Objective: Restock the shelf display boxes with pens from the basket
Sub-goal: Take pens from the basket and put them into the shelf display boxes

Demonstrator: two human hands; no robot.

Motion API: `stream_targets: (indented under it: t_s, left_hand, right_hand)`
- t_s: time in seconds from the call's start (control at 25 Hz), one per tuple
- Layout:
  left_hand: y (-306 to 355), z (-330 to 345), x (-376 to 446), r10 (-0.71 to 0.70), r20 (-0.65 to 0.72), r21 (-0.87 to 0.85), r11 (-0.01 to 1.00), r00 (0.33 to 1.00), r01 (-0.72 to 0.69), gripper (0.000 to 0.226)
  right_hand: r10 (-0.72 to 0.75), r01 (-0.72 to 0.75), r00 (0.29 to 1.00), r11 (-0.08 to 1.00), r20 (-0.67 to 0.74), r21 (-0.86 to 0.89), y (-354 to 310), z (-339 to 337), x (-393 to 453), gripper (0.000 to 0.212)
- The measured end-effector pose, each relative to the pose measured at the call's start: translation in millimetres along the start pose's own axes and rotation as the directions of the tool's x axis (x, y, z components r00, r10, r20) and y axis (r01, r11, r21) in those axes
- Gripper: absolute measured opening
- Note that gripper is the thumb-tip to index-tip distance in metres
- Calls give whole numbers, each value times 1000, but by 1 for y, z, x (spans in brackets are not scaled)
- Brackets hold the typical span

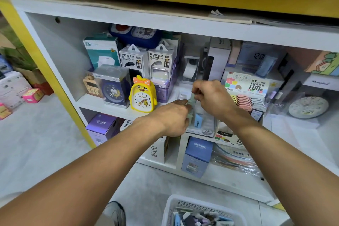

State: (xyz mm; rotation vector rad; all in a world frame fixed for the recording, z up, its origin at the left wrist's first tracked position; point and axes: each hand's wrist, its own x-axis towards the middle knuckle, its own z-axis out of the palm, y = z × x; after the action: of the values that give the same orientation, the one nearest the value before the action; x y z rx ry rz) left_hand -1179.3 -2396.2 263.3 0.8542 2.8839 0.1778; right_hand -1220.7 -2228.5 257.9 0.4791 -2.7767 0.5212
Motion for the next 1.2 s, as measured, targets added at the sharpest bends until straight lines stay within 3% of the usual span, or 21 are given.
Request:
stream_targets:
  t_s: [0.2, 0.32, 0.4, 0.48, 0.56, 0.64, 0.72, 0.76, 0.84, 0.88, 0.96, 1.04, 1.2]
  left_hand:
    - [1, 0, -1, -7, 1, 0, 1000, 1000, 7, 46]
    - [1, -2, -2, -3, 10, -10, 1000, 1000, 4, 46]
    - [1, -3, -2, -16, 33, -29, 999, 999, 17, 48]
    - [2, -6, -5, -49, 29, -77, 996, 998, 51, 45]
    - [6, -8, -12, -83, -64, -120, 990, 994, 75, 37]
    - [16, -8, -21, -92, -210, -75, 994, 973, 78, 30]
    - [29, -1, -32, -99, -257, -79, 994, 961, 81, 26]
    - [37, 6, -37, -93, -216, -109, 992, 972, 70, 26]
    - [57, 32, -47, -18, 16, -172, 985, 1000, 20, 28]
    - [65, 51, -50, 23, 184, -203, 979, 983, 15, 30]
    - [76, 91, -53, 61, 476, -198, 979, 877, 39, 31]
    - [81, 140, -53, 53, 604, -152, 987, 795, 50, 31]
    - [94, 240, -64, 21, 636, -63, 998, 771, 25, 25]
  right_hand:
    - [21, -15, 998, 994, 58, -110, -5, 2, -3, 15]
    - [83, -53, 982, 983, 168, -175, -10, 1, -2, 43]
    - [101, -76, 984, 983, 146, -167, -13, -4, -6, 57]
    - [92, -84, 994, 989, 61, -124, -14, -14, -14, 56]
    - [109, -108, 994, 994, 13, -16, -16, -26, -28, 46]
    - [168, -170, 985, 977, 30, 127, -22, -37, -51, 35]
    - [184, -195, 980, 962, 76, 193, -27, -39, -82, 33]
    - [154, -173, 981, 971, 120, 167, -28, -36, -97, 33]
    - [115, -134, 935, 990, 336, 35, -23, -21, -135, 33]
    - [118, -118, 862, 992, 493, -31, -18, -9, -154, 33]
    - [166, -90, 676, 986, 718, -144, -3, 25, -191, 36]
    - [235, -125, 598, 972, 766, -200, 14, 68, -229, 38]
    - [370, -353, 548, 915, 750, -194, 36, 143, -307, 40]
